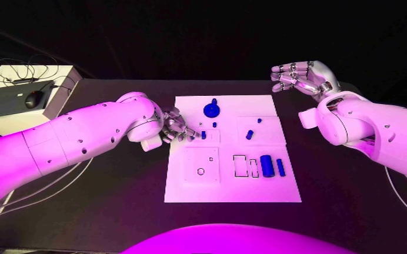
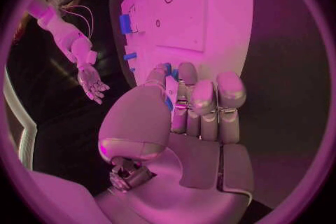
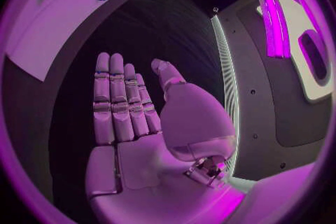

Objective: Assemble the parts on the task board

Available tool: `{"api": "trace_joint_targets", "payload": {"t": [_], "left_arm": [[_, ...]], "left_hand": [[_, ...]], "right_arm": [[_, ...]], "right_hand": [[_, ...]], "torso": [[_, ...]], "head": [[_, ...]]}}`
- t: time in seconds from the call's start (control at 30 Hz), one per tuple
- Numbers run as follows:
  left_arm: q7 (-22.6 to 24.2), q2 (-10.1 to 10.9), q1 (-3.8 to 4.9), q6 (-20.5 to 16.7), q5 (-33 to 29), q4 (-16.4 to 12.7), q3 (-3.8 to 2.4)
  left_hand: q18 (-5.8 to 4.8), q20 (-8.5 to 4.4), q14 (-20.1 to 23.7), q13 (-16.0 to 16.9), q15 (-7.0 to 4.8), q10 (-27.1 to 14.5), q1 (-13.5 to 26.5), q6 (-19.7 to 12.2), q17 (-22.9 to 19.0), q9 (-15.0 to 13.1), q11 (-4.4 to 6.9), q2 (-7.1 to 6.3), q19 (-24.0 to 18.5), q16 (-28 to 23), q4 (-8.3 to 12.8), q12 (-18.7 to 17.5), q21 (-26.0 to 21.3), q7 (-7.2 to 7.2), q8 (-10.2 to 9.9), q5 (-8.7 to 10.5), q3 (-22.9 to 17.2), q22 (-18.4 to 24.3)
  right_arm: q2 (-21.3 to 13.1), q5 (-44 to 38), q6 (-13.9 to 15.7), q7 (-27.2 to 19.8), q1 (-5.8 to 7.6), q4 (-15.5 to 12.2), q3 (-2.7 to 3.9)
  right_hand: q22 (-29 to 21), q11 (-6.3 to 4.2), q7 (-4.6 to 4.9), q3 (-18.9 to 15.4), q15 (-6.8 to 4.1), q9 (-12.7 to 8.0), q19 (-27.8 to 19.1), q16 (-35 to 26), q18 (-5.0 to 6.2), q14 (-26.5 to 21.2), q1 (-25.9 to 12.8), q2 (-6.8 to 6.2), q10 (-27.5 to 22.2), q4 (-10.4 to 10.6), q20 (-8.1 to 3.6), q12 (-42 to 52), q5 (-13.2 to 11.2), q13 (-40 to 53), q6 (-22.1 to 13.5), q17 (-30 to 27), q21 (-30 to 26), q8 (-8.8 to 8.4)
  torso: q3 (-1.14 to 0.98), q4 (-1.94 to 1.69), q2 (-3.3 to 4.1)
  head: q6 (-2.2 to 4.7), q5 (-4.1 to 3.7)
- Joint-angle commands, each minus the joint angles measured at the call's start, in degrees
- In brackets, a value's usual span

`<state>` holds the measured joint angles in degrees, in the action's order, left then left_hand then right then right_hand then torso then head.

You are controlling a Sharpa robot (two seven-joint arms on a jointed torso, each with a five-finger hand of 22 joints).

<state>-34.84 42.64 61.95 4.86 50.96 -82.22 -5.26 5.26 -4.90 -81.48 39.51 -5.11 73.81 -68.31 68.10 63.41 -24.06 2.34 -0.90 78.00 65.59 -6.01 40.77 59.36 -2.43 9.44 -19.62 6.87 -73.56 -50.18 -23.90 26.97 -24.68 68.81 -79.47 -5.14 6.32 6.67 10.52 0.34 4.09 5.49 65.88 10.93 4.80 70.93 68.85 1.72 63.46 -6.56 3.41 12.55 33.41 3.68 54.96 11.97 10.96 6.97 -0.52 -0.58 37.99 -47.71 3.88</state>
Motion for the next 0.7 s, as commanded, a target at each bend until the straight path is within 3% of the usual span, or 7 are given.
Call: {"api": "trace_joint_targets", "payload": {"t": [0.03,0.7], "left_arm": [[-0.3,-0.4,0.02,0.0,0.4,0.2,-0.02],[-0.9,-1.2,0.06,-0.3,0.7,1.5,-0.01]], "left_hand": [[0.7,-0.16,-0.1,-0.1,-0.07,0.1,-0.3,-0.4,0.1,-0.1,0.1,0.69,0.2,0.2,0.2,0.3,0.3,0.24,0.2,-0.26,0.0,-0.1],[0.62,-0.26,-0.2,-0.2,-0.23,0.1,-1.9,-0.7,0.3,-0.2,0.31,2.6,0.3,0.4,2.2,0.4,0.5,0.5,0.7,-0.29,-2.9,-0.4]], "right_arm": [[0.1,-0.3,-0.7,-0.4,-0.01,0.0,0.02],[0.1,-0.3,-1.0,-0.3,-0.02,0.0,0.02]], "right_hand": [[-0.1,-0.02,0.17,0.3,-0.02,-0.1,-0.2,-0.1,-0.82,-0.2,-0.3,-0.23,0.2,-0.1,-0.05,-0.3,0.3,-0.1,-0.2,-0.1,0.3,0.05],[-0.1,-0.04,0.15,0.6,-0.04,-0.1,-0.2,-0.1,-0.82,-0.1,-0.4,-0.22,0.3,-0.2,-0.07,-0.3,0.3,-0.1,-0.1,-0.1,0.4,0.05]], "torso": [[-0.01,0.0,0.01],[0.04,-0.04,0.03]], "head": [[0.01,-0.02],[0.01,-0.14]]}}
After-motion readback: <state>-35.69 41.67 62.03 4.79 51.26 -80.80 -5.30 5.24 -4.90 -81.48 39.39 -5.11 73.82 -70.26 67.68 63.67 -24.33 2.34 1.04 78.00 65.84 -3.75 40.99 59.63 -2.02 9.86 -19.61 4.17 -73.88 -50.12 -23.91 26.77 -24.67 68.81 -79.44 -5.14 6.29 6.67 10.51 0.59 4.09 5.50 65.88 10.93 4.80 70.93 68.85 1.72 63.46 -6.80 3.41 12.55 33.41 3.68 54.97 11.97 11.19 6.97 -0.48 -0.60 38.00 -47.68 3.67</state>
